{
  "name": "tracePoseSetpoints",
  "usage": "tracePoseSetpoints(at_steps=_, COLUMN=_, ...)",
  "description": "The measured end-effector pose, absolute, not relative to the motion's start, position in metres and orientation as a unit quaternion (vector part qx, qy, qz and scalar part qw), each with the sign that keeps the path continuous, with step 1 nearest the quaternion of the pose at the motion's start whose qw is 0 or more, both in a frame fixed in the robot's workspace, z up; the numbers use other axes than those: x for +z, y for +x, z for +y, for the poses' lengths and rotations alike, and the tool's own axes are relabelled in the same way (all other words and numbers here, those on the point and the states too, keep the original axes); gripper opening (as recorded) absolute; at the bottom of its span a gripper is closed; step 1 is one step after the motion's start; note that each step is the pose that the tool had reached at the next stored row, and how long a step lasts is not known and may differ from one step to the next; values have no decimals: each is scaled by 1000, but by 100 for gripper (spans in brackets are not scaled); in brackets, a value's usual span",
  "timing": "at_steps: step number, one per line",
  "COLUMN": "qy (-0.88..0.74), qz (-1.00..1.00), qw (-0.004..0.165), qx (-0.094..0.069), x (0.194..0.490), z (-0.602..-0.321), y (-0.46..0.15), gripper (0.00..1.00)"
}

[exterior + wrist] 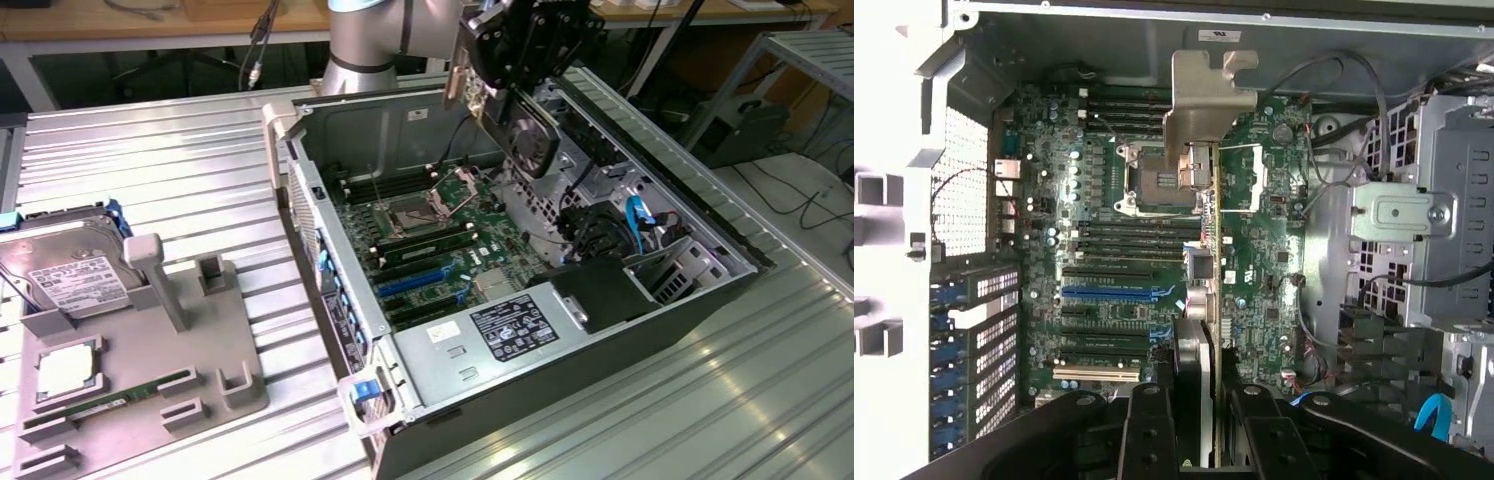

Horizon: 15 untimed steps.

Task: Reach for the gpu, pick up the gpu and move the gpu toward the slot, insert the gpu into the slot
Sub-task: 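Insert the gpu into the slot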

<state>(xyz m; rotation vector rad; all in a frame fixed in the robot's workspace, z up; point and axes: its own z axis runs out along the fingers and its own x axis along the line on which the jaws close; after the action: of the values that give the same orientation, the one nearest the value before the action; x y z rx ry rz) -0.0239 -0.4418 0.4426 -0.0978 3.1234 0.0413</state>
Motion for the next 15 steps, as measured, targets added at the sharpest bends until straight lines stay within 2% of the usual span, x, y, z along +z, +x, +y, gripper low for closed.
tracePoseSetpoints(at_steps=15, qy=-178, qz=984, qw=6, qx=14, x=443, z=-442, y=-24, gripper=27)
